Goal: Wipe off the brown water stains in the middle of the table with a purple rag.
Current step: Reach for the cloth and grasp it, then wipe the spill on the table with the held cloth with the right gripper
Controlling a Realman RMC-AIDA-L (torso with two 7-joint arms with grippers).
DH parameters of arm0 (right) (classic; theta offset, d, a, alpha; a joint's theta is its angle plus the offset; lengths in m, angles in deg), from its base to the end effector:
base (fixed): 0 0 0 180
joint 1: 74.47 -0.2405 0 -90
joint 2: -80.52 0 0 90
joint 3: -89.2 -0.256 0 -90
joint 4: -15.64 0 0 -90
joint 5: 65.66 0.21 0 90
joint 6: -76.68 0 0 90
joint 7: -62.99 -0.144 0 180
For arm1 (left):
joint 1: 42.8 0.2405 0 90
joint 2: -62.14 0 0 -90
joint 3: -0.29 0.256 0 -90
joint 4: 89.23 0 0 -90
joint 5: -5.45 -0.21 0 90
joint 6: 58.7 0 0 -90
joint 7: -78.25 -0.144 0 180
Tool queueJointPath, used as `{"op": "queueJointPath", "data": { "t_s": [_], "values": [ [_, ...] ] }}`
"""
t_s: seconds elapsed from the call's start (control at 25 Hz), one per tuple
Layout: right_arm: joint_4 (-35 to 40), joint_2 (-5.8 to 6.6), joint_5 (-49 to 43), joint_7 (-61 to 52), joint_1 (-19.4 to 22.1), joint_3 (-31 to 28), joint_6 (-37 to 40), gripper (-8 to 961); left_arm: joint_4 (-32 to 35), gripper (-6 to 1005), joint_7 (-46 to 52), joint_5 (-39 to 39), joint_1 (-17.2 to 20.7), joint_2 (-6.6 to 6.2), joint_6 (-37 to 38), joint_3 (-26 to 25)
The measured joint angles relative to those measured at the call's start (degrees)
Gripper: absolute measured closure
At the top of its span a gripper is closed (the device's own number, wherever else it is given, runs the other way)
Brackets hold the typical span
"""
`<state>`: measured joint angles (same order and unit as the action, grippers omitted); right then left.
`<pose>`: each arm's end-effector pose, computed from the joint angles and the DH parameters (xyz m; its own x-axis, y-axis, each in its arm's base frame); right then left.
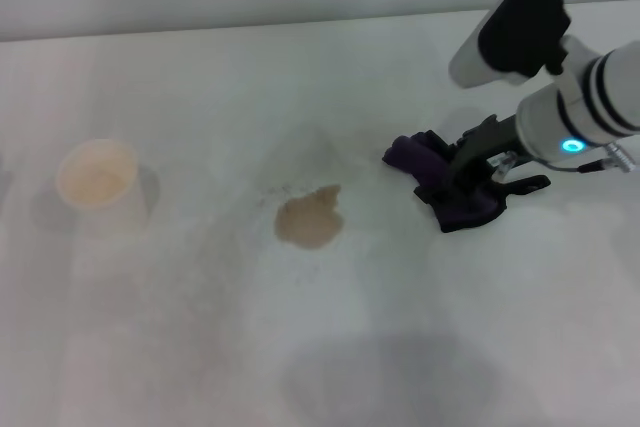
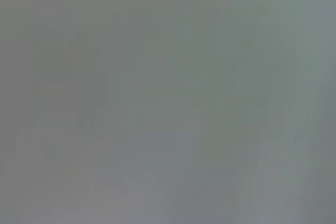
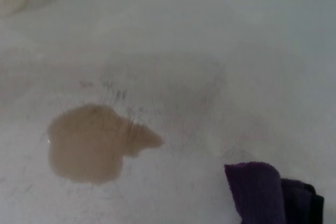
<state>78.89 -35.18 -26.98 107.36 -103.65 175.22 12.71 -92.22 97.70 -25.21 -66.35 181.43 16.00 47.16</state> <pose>0.2445 0.3698 -0.0232 0.8007 -0.5867 0.1207 -0.4614 -0.7326 -0.5004 -0.3667 0.2974 0.0094 0.6079 -0.0410 0.7930 0.7931 -0.0162 -0.6089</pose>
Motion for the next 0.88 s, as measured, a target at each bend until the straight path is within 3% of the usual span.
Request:
{"op": "queueJointPath", "data": {
  "t_s": [0.44,0.64,0.76,0.88],
  "values": [
    [-2.89,0.23,-0.55,-0.38,-0.2,0.08,5.12,384,1.25,109,-0.21,-0.36,0.78,-0.03,0.13,0.24],
    [-3.79,0.28,-0.57,0.11,-0.47,0.21,5.3,624,1.24,109,-0.93,-0.37,1.63,-0.03,0.19,0.24],
    [-3.11,0.22,-0.07,0.22,-0.53,0.48,5.01,825,1.24,109,-1.4,-0.37,2.3,-0.03,0.16,0.24],
    [-0.83,0.12,2.49,0.44,-0.67,2.96,4.23,845,1.28,109,-1.66,-0.37,2.63,-0.03,0.15,0.28]
  ]
}}
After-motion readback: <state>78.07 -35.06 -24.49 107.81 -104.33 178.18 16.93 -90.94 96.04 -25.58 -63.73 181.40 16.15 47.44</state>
